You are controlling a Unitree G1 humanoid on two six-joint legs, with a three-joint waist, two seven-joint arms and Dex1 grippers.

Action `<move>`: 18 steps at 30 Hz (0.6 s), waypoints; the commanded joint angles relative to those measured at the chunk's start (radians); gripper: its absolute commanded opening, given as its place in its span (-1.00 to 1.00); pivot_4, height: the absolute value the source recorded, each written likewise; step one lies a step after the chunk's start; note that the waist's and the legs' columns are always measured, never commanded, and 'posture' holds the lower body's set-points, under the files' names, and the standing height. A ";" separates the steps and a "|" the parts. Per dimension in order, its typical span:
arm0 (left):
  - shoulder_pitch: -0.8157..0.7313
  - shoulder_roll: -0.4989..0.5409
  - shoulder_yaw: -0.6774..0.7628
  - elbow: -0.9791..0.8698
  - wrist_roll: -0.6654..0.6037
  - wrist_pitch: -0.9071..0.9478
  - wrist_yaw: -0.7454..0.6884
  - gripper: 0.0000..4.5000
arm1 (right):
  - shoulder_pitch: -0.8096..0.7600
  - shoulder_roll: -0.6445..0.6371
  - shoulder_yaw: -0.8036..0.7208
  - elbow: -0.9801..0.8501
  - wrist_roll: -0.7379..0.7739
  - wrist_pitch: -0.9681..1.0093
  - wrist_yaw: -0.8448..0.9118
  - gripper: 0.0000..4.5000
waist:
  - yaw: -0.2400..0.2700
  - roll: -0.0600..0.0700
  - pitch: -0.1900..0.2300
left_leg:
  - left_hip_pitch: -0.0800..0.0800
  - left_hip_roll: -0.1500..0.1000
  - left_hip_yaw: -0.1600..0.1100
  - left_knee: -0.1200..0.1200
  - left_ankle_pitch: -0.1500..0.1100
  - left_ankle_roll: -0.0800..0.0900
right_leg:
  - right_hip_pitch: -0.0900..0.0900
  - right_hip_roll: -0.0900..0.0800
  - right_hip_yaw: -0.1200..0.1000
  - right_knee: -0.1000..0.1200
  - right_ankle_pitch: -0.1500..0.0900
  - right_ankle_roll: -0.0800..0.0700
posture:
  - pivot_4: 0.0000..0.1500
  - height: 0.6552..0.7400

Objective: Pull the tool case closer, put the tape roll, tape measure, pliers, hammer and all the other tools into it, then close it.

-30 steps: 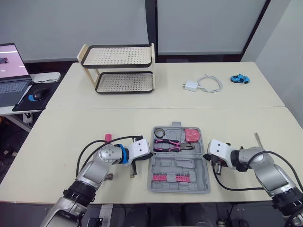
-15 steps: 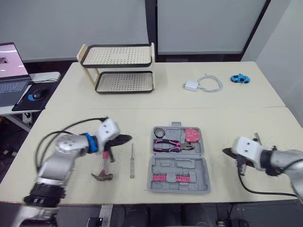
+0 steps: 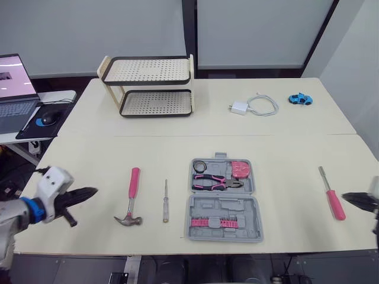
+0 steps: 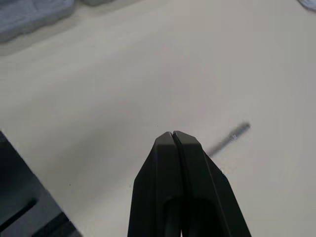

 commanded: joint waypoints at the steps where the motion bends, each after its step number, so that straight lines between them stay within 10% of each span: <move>1: 0.046 0.004 0.080 0.043 -0.016 -0.021 0.022 -0.91 | 0.063 -0.015 -0.122 0.094 -0.018 -0.088 0.059 -1.00 | 0.000 -0.001 0.000 | 0.000 0.000 0.000 0.000 0.000 0.000 | 0.000 0.000 0.000 0.000 0.000 0.000 | 1.00 1.00; 6: 0.063 -0.017 0.110 0.063 -0.051 -0.001 0.047 -0.31 | 0.085 -0.015 -0.151 0.213 -0.005 -0.128 0.066 -0.82 | 0.003 -0.001 0.000 | 0.001 0.000 0.000 0.000 0.000 0.000 | 0.002 -0.001 -0.001 0.000 0.000 0.000 | 1.00 1.00; 15: 0.084 -0.032 0.109 0.021 -0.081 0.017 0.070 1.00 | 0.071 -0.031 -0.113 0.273 -0.003 -0.182 0.075 0.54 | 0.002 -0.001 0.000 | 0.001 0.000 0.001 0.000 0.000 0.000 | 0.002 -0.001 0.000 0.000 0.000 0.000 | 1.00 1.00; 18: 0.107 -0.030 0.114 0.005 -0.085 0.013 0.065 1.00 | 0.061 -0.038 -0.099 0.279 0.004 -0.194 0.079 0.99 | 0.002 -0.001 0.000 | 0.001 0.001 0.001 0.000 0.000 0.000 | 0.002 -0.001 0.000 0.000 0.000 0.000 | 1.00 1.00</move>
